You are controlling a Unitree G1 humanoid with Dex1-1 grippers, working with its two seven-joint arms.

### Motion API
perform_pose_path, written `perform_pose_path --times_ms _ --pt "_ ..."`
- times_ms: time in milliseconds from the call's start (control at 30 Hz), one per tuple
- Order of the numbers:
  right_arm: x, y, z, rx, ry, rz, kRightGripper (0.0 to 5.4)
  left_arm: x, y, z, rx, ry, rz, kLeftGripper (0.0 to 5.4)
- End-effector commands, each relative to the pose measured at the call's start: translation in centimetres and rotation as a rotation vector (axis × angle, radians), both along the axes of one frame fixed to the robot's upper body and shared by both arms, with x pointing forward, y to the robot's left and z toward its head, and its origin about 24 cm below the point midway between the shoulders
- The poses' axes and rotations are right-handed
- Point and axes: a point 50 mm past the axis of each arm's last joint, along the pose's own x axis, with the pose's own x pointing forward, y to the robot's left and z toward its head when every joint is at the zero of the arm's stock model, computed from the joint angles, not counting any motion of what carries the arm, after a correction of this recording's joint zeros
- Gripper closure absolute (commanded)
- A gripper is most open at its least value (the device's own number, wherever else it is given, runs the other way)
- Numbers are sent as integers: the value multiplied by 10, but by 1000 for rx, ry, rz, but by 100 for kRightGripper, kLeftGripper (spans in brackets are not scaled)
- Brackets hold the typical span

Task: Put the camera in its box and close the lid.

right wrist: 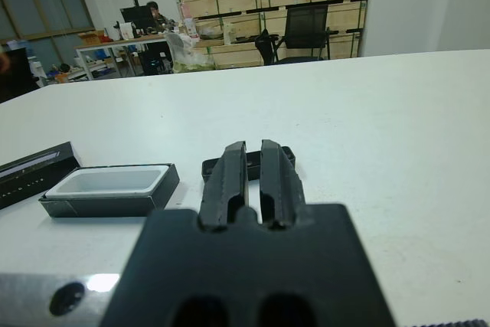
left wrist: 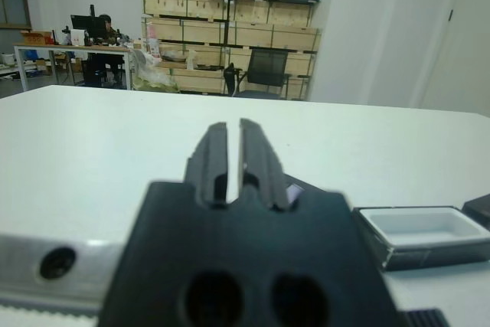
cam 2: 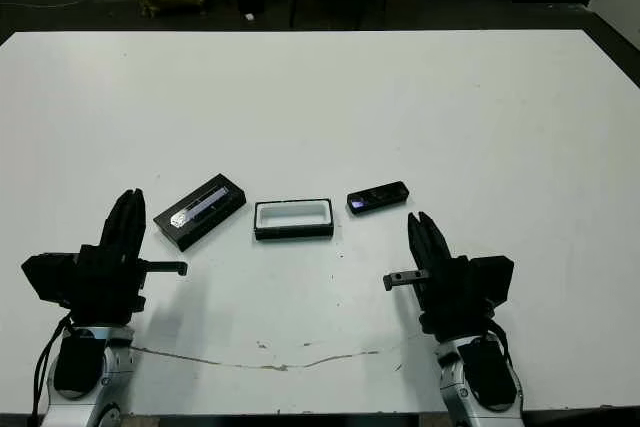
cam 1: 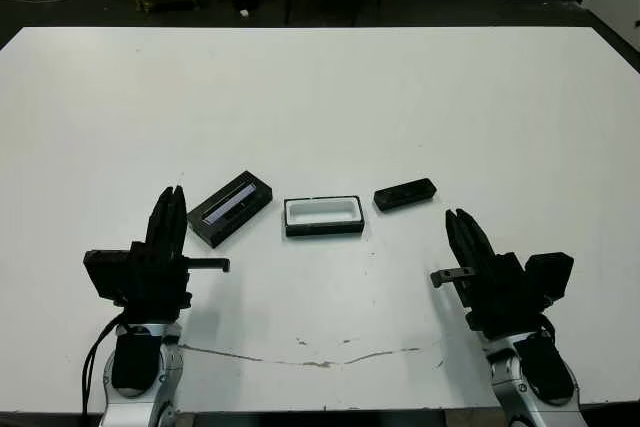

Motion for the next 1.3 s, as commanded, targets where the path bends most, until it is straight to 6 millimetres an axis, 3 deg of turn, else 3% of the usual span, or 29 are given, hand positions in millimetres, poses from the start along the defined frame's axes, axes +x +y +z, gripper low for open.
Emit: perform_pose_path --times_ms 33,400,533,633,800,967,1067,1200,1300 --pt "-2 -1 -4 -8 37 -5 540 -1 2 -6 2 35 7 538" --pt "2 -1 -3 10 17 33 540 -1 3 -7 9 26 1 538" --pt "10 -7 6 -23 -7 69 540 -2 2 -7 0 30 16 538" --pt "25 -21 27 -120 -74 134 540 -2 1 -6 1 36 13 538" --pt "57 -45 82 -366 -172 288 540 -2 1 -4 7 30 8 538" --pt "96 -48 130 -599 -219 415 538 -2 1 -4 4 26 15 539" --pt "112 -43 142 -743 -209 470 512 -2 2 -4 -2 26 16 540" --pt "134 -37 143 -859 -171 571 429 -2 2 -3 8 24 17 540" --pt "146 -32 141 -952 -157 597 440 -2 3 -3 10 26 15 540"
